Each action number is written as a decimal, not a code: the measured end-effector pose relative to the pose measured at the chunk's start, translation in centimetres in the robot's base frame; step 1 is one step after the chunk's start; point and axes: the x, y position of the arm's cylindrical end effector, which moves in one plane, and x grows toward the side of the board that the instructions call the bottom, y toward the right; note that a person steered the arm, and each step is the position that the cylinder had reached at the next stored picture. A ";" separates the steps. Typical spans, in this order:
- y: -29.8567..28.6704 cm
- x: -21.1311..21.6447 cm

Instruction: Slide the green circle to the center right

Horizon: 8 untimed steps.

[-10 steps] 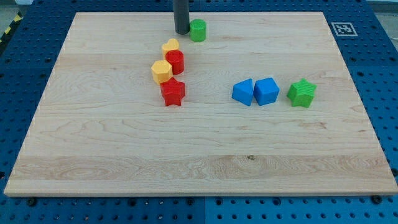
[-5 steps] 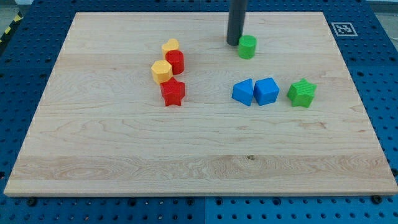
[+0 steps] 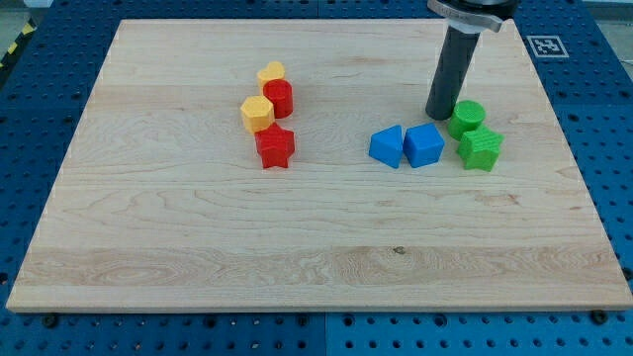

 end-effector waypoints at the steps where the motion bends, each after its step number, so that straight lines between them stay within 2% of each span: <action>1: 0.4 1.1; 5: 1.3 3.8; 7: 3.9 3.8; 8: 3.3 3.8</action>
